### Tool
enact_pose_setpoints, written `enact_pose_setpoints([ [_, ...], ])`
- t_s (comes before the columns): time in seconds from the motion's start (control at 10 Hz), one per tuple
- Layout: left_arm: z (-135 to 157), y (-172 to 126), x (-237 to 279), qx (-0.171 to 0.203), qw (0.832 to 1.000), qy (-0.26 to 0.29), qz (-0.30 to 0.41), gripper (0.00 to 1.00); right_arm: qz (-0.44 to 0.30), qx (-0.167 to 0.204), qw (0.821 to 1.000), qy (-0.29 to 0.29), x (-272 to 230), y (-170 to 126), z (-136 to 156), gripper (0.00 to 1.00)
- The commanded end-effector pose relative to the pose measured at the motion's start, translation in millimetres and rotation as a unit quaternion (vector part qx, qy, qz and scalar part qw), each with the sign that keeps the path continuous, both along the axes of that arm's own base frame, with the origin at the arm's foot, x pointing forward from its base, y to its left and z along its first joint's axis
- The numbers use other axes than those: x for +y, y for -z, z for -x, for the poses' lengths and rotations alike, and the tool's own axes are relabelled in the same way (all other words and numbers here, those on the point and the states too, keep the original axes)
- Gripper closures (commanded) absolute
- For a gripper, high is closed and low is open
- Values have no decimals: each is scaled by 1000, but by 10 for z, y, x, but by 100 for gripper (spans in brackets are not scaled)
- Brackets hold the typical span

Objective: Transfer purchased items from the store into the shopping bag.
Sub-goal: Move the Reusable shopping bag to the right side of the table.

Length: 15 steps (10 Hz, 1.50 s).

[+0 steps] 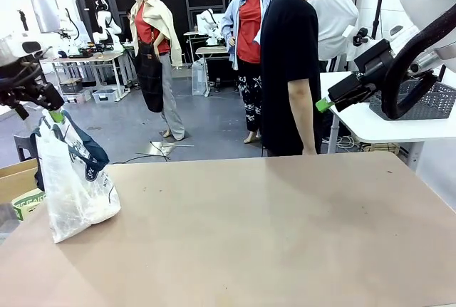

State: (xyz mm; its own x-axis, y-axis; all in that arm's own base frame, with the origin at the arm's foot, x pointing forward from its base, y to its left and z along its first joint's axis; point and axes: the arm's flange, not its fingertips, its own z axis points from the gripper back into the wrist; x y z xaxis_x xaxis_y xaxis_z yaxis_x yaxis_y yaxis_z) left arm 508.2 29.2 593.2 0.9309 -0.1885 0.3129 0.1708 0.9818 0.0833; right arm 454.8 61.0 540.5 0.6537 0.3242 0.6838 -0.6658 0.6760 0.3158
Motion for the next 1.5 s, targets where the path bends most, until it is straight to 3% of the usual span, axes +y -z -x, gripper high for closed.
enact_pose_setpoints([
  [0.0, 40, -124, -48, 0, 1000, -2, 8, 0, 2, 0, 1000, -2, 2, -7, -10, 0],
  [1.3, 24, -135, -121, -3, 1000, 10, -2, 0, 2, 0, 1000, -2, 2, -7, -10, 0],
  [1.4, 37, -214, -167, 6, 998, 64, 8, 0, 2, 0, 1000, -2, 2, -7, -10, 0],
])
